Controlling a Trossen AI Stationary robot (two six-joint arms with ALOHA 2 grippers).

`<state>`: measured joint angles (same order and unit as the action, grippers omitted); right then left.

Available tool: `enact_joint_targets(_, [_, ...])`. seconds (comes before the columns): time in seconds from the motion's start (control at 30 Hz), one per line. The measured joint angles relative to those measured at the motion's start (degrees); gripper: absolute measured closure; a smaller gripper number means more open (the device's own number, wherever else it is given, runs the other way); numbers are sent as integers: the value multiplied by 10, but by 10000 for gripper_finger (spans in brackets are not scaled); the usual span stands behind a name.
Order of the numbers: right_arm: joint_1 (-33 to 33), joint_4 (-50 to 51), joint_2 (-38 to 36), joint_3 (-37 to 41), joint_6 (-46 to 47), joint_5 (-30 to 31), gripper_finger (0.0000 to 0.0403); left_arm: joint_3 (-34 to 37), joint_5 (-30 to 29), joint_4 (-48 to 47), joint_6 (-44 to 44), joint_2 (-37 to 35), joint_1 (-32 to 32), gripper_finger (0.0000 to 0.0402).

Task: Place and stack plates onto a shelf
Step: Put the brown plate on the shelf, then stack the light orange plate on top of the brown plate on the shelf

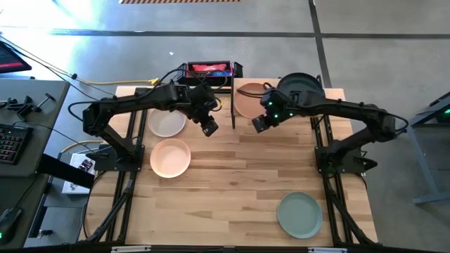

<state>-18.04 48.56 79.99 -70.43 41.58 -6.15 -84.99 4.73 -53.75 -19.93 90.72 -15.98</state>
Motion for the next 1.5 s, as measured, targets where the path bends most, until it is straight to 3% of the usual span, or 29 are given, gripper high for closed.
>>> enact_joint_targets(0.43, [-28,-19,44,0,0,45,324,0,-4,-83,-4,0,32,300])
enact_joint_targets(0.77, [-45,-29,41,0,-7,26,324,39,-41,-128,6,0,49,300])
enact_joint_targets(1.03, [-2,-29,22,0,-30,-51,324,115,-59,-135,-12,0,47,300])
enact_joint_targets(1.5, [58,-20,12,0,-33,-39,324,221,-51,-128,-145,0,73,300])
